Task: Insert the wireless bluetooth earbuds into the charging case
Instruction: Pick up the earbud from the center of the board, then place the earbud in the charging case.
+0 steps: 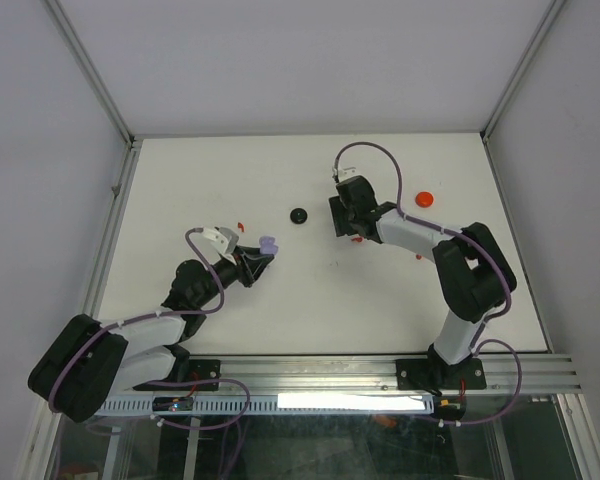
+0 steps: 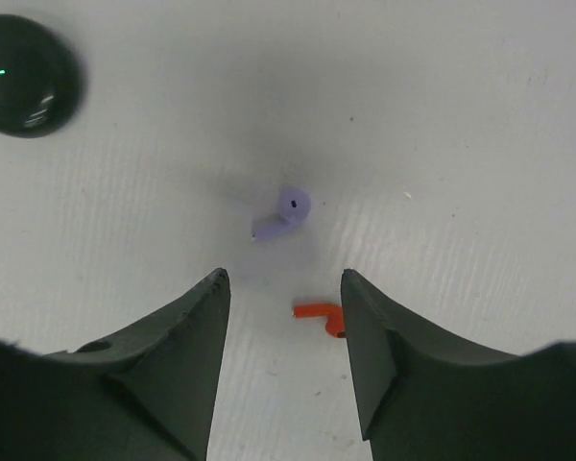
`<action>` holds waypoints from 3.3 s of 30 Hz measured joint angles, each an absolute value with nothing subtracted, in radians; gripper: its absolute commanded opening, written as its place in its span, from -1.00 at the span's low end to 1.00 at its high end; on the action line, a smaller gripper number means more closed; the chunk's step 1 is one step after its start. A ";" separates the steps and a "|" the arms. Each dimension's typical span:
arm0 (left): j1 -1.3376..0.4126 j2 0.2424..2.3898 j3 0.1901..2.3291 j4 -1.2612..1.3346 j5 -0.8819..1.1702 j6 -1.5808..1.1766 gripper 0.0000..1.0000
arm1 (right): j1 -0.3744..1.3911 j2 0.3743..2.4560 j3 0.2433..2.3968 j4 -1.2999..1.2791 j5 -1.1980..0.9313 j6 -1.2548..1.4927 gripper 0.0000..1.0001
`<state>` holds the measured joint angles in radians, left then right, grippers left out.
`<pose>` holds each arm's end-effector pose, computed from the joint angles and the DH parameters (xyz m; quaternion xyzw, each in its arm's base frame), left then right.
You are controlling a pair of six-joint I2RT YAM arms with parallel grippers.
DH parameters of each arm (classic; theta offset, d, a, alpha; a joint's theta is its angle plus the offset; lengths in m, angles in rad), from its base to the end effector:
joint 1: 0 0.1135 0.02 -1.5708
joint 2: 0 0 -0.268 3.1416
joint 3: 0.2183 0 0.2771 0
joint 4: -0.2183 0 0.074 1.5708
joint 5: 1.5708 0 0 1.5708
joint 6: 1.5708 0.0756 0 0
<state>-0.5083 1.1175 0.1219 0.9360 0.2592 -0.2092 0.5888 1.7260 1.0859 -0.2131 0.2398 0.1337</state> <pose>0.2063 -0.1371 0.1513 0.1952 0.7005 -0.3268 0.6037 0.3519 0.2134 0.1538 -0.1688 0.9151 0.0184 0.3657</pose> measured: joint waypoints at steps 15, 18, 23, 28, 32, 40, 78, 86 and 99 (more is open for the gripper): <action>-0.508 1.164 0.123 0.944 0.324 -0.204 -1.00 | 0.514 1.885 1.180 -0.199 0.162 0.131 -0.31; -0.508 1.174 0.123 0.944 0.327 -0.204 -1.00 | 0.509 1.905 1.192 -0.196 0.143 0.131 -0.37; -0.508 1.176 0.126 0.944 0.342 -0.204 -1.00 | 0.506 1.928 1.218 -0.192 0.133 0.131 -0.49; -0.508 1.176 0.127 0.944 0.347 -0.204 -1.00 | 0.505 1.937 1.223 -0.191 0.126 0.130 -0.73; -0.508 1.176 0.126 0.944 0.351 -0.204 -1.00 | 0.505 1.937 1.225 -0.192 0.125 0.129 -0.81; -0.508 1.176 0.126 0.945 0.382 -0.205 -1.00 | 0.533 1.889 1.192 -0.234 0.130 0.131 -0.87; -0.508 1.123 0.021 1.435 0.665 -0.169 -0.90 | 1.319 1.219 0.949 -0.065 0.562 -0.097 -0.85; -0.509 1.095 0.020 1.438 0.704 -0.163 -0.90 | 1.374 1.206 0.901 0.056 0.569 -0.161 -0.85; -0.509 1.086 0.019 1.438 0.708 -0.172 -0.89 | 1.390 1.224 0.889 0.128 0.602 -0.186 -0.85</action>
<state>-0.5087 1.0859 0.0189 1.4384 0.7078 -0.1719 1.3895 1.2240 0.8894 0.1280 0.6022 -0.1860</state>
